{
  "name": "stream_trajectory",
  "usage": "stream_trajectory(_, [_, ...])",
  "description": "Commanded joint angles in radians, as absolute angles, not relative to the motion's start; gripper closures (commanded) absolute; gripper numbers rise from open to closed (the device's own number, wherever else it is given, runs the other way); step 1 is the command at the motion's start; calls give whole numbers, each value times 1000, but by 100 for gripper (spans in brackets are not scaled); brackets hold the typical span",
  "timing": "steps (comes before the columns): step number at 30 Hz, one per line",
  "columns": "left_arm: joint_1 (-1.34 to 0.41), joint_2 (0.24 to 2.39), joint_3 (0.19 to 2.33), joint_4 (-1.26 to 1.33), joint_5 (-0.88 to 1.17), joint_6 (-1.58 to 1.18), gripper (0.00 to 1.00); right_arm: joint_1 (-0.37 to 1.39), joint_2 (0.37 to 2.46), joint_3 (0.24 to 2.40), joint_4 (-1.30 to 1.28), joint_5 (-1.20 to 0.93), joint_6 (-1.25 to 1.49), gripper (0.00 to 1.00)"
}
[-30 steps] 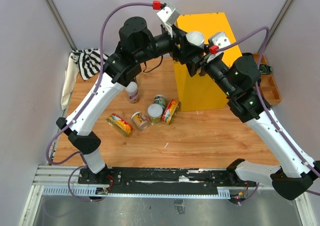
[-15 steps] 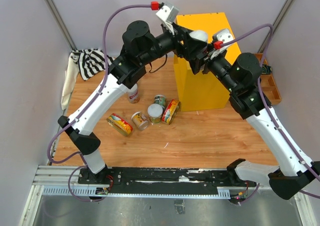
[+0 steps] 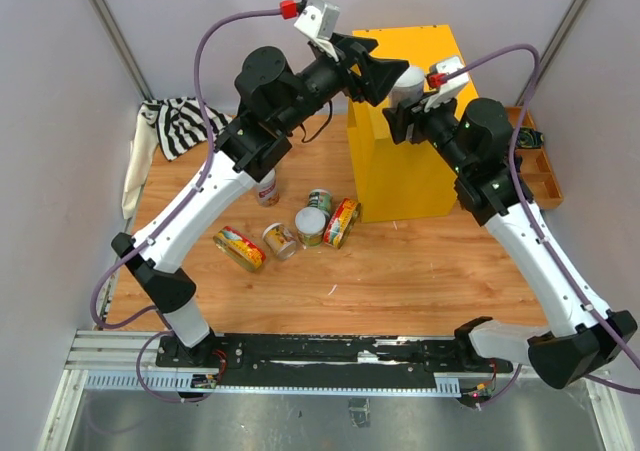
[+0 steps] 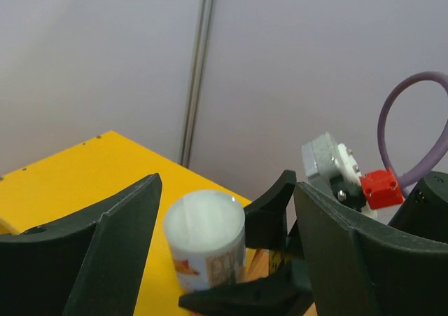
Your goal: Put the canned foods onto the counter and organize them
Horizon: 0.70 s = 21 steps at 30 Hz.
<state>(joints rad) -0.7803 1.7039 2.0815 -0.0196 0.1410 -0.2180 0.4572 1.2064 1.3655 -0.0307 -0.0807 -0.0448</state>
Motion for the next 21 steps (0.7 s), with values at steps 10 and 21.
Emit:
stream_trajectory(10, [-781,1534,1741,214,-147,-104,17,235,1345,1443,296,-138,92,94])
stream_trajectory(21, [-626,1392,1366,302,-186,-216,16,169,1624,1660,364,-126,81,93])
